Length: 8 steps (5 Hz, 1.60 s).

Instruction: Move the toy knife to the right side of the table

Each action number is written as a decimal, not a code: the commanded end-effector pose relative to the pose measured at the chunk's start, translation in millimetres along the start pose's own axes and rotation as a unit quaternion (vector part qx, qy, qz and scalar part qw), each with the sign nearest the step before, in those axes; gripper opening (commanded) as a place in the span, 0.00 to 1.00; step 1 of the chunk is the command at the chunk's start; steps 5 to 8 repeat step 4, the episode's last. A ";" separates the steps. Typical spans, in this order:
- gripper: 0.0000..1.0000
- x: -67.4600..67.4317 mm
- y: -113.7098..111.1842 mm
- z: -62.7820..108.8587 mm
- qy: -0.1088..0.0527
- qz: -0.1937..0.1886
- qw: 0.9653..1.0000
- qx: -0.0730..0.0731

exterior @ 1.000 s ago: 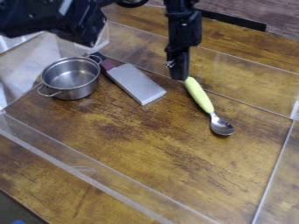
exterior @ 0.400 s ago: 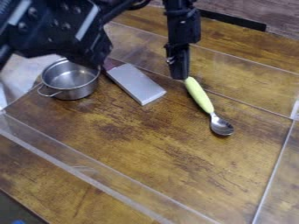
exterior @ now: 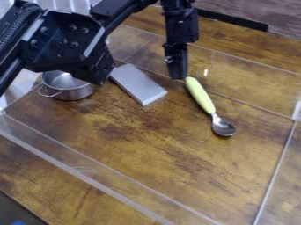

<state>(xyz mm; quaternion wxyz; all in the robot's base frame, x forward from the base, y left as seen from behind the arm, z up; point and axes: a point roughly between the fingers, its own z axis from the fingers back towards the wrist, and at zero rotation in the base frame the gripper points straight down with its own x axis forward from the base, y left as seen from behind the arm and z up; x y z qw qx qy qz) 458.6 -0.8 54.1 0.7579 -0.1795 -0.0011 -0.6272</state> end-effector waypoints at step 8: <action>1.00 5.0 -13.5 43.7 -0.066 0.005 0.998 0.016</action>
